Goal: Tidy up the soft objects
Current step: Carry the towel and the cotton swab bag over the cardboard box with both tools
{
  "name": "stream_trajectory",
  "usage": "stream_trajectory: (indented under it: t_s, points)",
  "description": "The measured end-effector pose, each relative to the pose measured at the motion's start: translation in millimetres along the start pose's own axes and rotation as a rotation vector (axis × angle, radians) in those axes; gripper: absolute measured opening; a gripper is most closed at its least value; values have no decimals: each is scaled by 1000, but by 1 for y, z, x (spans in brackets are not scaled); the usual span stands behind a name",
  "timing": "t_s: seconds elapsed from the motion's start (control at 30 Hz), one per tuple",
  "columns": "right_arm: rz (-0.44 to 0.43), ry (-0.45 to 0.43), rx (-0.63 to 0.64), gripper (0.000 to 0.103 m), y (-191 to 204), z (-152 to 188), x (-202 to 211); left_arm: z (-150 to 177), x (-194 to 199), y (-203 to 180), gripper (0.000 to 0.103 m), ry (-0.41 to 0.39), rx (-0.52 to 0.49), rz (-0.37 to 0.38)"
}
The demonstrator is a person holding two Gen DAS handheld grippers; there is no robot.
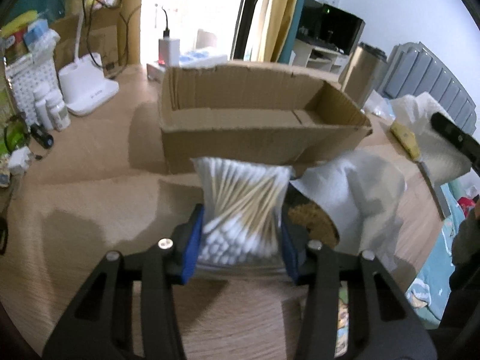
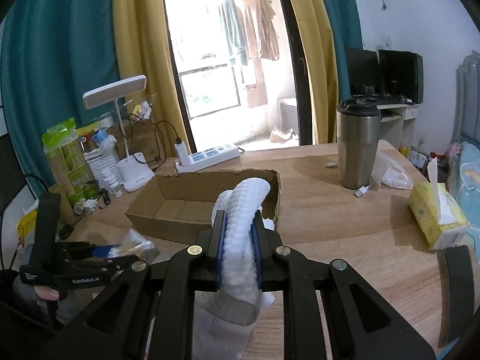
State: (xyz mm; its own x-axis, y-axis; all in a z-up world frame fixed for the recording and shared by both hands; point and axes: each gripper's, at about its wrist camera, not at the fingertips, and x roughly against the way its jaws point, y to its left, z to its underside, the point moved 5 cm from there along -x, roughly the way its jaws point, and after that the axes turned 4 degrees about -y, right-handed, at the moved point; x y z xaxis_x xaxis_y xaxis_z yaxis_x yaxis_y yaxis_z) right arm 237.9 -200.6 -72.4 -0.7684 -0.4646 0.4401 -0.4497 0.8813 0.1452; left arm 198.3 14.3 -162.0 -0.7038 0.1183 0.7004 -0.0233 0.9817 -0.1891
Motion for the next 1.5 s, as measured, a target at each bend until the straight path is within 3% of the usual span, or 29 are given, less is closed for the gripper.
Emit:
stream_trajectory:
  t_s: [0.97, 1.5]
  points:
    - [-6, -48, 27, 17, -3, -23, -8, -67, 41, 14, 47, -215, -7, -3]
    - [-1, -27, 38, 17, -3, -35, -43, -94, 20, 33, 47, -237, 23, -4]
